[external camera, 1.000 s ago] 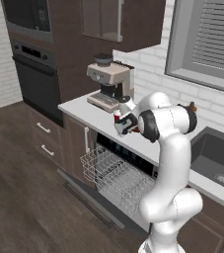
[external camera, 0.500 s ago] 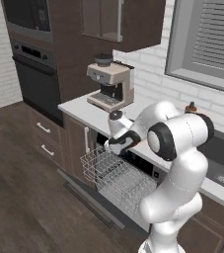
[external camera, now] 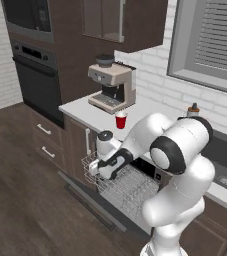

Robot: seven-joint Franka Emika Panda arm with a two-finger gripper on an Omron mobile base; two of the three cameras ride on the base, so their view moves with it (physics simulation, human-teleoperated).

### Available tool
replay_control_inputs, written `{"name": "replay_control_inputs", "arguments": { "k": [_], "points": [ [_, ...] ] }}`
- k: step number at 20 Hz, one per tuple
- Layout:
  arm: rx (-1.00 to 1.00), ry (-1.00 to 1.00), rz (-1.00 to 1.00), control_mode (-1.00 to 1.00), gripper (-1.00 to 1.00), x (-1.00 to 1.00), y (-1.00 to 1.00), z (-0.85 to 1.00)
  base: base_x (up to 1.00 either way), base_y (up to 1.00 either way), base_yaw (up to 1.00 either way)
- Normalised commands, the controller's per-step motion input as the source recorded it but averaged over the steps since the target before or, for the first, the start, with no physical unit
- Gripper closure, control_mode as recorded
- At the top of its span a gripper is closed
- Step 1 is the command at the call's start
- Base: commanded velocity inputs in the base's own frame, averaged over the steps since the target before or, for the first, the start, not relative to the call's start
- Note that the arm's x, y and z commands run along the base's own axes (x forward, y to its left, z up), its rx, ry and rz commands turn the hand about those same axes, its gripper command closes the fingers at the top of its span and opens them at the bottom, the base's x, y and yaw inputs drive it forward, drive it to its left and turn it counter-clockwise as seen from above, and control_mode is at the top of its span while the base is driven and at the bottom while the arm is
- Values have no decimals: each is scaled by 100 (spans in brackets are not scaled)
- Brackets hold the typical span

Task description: Pick up the cup and bowl from the counter, place them in the dishwasher, and close the dishwasher door.

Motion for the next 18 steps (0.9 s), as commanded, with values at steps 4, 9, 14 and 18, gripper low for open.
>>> {"name": "replay_control_inputs", "arguments": {
  "k": [4,9,14,18],
  "points": [
    [0,5,0,-100,100,45,23,-100,0,0,0],
    [-5,0,0,-100,100,37,-2,-100,0,0,0],
    [-11,-9,0,-100,100,0,-15,-79,0,0,0],
    [-4,-3,-4,-100,100,22,-40,-21,0,0,0]
  ]
}}
